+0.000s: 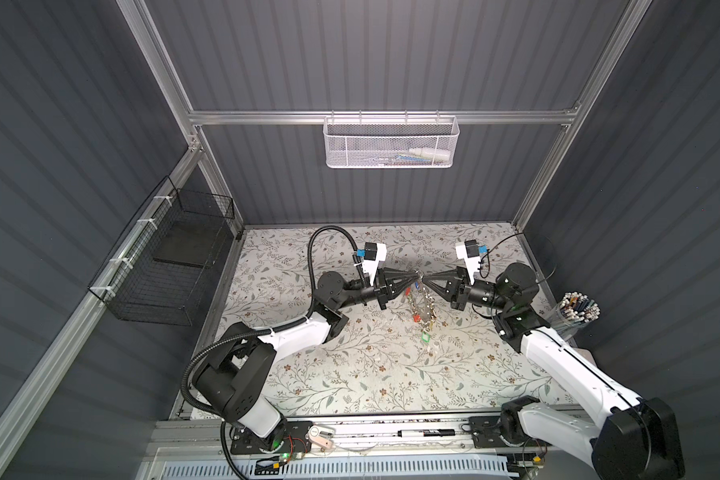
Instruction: Put the keys on the keyring
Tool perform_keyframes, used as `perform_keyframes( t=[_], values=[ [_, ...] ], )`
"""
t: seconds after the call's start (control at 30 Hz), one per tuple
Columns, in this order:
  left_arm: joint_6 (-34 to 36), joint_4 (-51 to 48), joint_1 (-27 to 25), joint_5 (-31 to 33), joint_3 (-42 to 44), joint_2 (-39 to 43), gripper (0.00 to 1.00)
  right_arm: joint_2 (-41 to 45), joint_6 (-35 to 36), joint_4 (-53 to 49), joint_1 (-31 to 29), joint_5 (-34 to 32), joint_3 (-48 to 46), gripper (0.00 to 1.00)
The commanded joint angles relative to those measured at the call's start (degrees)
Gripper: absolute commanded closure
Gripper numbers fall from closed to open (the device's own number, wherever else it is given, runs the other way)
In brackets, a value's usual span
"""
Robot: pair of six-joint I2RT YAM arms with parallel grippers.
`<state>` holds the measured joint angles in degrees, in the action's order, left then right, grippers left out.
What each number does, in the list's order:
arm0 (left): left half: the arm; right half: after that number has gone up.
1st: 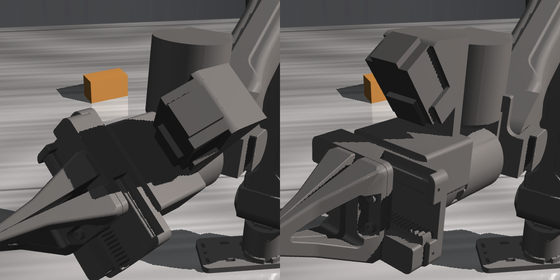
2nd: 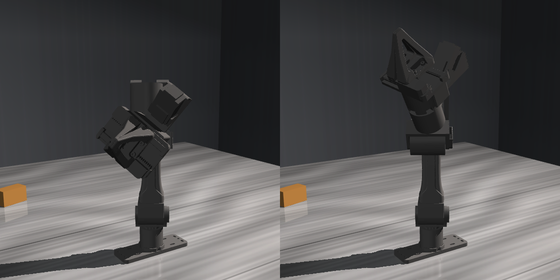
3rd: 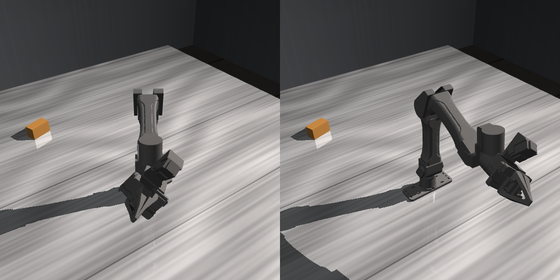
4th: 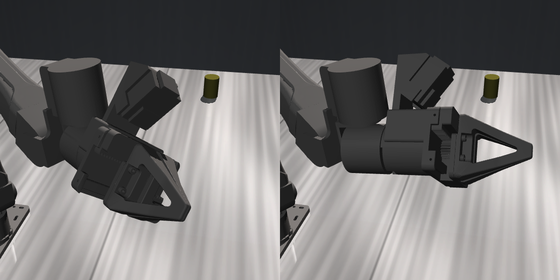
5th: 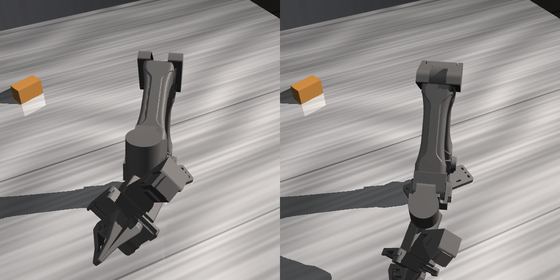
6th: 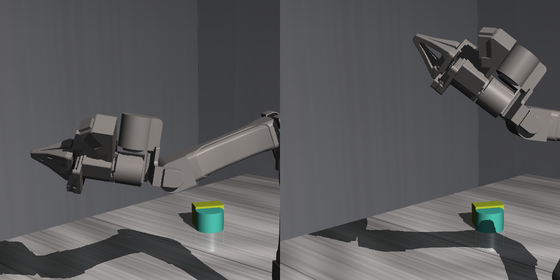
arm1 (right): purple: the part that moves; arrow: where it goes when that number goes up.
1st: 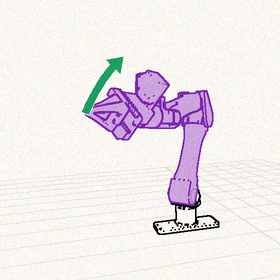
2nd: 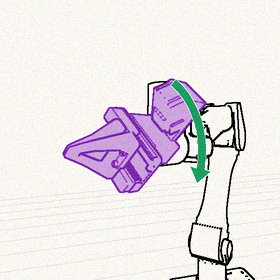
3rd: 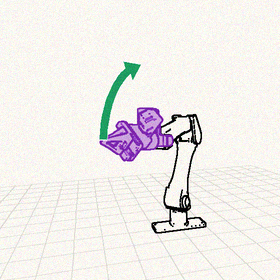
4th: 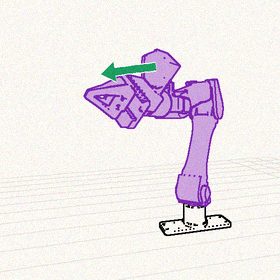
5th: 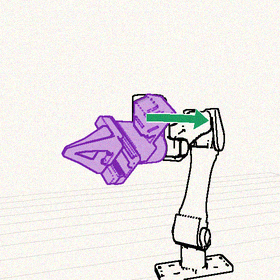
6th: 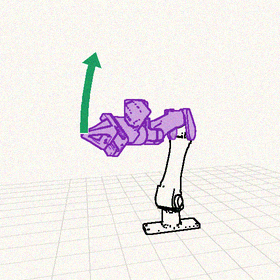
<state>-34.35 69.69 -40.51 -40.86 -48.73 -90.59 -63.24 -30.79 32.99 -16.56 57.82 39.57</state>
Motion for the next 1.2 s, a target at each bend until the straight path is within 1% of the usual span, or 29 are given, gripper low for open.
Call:
perform_keyframes(
  t=[0.0, 0.1, 0.3, 0.47, 0.57, 0.63, 0.73, 0.83, 0.9, 0.97, 1.03, 1.1, 1.17],
  values=[
    [-1.5, 5.0, -0.6, -0.3, -3.3, -0.9, 1.00, -0.4, 0.9, 0.9, -0.8, 0.4, 0.3, 1.00],
    [-2.1, 5.9, -0.7, -0.6, -3.8, -1.8, 1.00, -2.7, 1.1, 0.8, -1.2, 0.8, 0.7, 1.00],
    [-2.1, 6.8, -0.7, 0.1, -3.9, -2.5, 1.00, -4.1, 1.8, 0.0, -2.3, 1.0, 1.2, 1.00],
    [-0.4, 5.5, -0.7, 0.9, -3.3, -1.9, 1.00, -2.9, 2.4, -0.8, -2.1, -0.4, 0.8, 1.00],
    [0.8, 4.2, -0.3, 2.3, -2.2, -1.1, 1.00, -1.7, 1.1, -0.1, -1.1, -0.9, 0.0, 1.00],
    [0.6, 4.4, 0.4, 2.9, -1.5, -1.0, 1.00, -1.2, -0.1, 0.4, 0.1, -2.1, -0.8, 0.98],
    [-0.2, 5.1, 1.4, 2.9, -0.8, -1.1, 1.00, 2.0, -0.5, -1.0, 2.1, -4.0, -1.8, 0.95],
    [-0.5, 5.3, 1.8, 2.2, -0.6, -1.3, 1.00, 4.4, 1.9, -6.8, 3.6, -8.0, -2.3, 0.93],
    [-0.6, 5.4, 1.8, 1.2, -0.7, -1.3, 1.00, 6.1, 2.5, -9.8, 4.9, -11.1, -2.6, 0.89],
    [-0.7, 5.3, 1.8, 0.6, -0.8, -1.3, 1.00, 7.4, 2.0, -10.7, 6.1, -12.7, -2.7, 0.84],
    [-1.0, 5.2, 1.8, -0.5, -1.1, -1.5, 1.00, 8.3, 1.8, -10.3, 6.2, -11.7, -2.1, 0.77],
    [-1.2, 5.2, 1.8, -1.4, -1.2, -1.7, 1.00, 8.7, 1.4, -9.0, 5.6, -9.0, -1.0, 0.67],
    [-1.4, 5.3, 1.9, -2.1, -1.2, -1.8, 1.00, 8.7, 2.7, -8.6, 4.1, -7.6, 0.0, 0.62]
  ],
)
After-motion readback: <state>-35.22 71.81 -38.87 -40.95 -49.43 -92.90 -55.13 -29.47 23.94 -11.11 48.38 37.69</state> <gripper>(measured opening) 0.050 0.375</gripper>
